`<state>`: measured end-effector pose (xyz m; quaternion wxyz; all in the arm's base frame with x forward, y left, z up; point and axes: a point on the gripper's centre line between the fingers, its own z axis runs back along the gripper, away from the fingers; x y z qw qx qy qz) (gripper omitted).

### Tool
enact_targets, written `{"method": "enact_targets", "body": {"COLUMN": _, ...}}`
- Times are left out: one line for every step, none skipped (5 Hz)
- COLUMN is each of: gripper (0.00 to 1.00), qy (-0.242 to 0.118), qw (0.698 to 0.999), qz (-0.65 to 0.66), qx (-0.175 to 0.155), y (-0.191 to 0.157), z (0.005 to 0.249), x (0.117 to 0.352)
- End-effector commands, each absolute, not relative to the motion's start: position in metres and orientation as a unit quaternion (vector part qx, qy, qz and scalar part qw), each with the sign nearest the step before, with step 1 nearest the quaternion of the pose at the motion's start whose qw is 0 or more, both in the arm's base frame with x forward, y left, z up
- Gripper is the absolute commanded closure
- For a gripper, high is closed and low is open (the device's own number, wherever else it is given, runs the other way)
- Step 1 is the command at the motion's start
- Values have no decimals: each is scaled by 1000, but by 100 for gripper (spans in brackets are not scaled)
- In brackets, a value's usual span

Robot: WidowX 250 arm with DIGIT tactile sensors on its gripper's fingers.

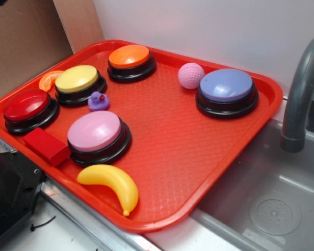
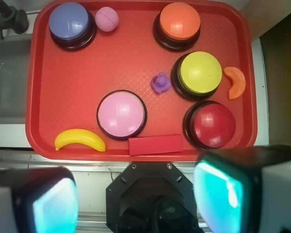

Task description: Push the pink button.

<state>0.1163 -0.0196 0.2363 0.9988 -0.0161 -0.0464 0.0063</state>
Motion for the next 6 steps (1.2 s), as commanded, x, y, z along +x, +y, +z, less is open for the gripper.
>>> {"method": "enact_targets", "body": {"gripper": 0, "qy": -46, "qw": 999, "qz": 6, "qx": -16, "y": -20, "z": 236, "x": 116}}
{"method": "enact_targets", "body": {"gripper": 0, "qy": -41, "qw": 997, "qz": -53, "qx": -45, "y": -28, "z": 192, "x": 137}}
{"method": "enact_targets", "body": {"gripper": 0, "qy": 0, "qw": 997, "qz": -82, "qx": -10, "y": -32, "z": 152, "x": 156}}
{"method": "enact_targets", "body": {"gripper": 0, "qy": -1, "qw": 991, "qz": -134, "qx": -19, "y": -36, "z": 102, "x": 175}}
{"method": "enact_targets", "body": {"gripper": 0, "qy": -3, "qw": 986, "qz": -168, "qx": 11, "y": -41, "z": 75, "x": 182}}
{"method": "enact_targets", "body": {"gripper": 0, "qy": -33, "qw": 981, "qz": -192, "qx": -11, "y": -45, "z": 67, "x": 178}}
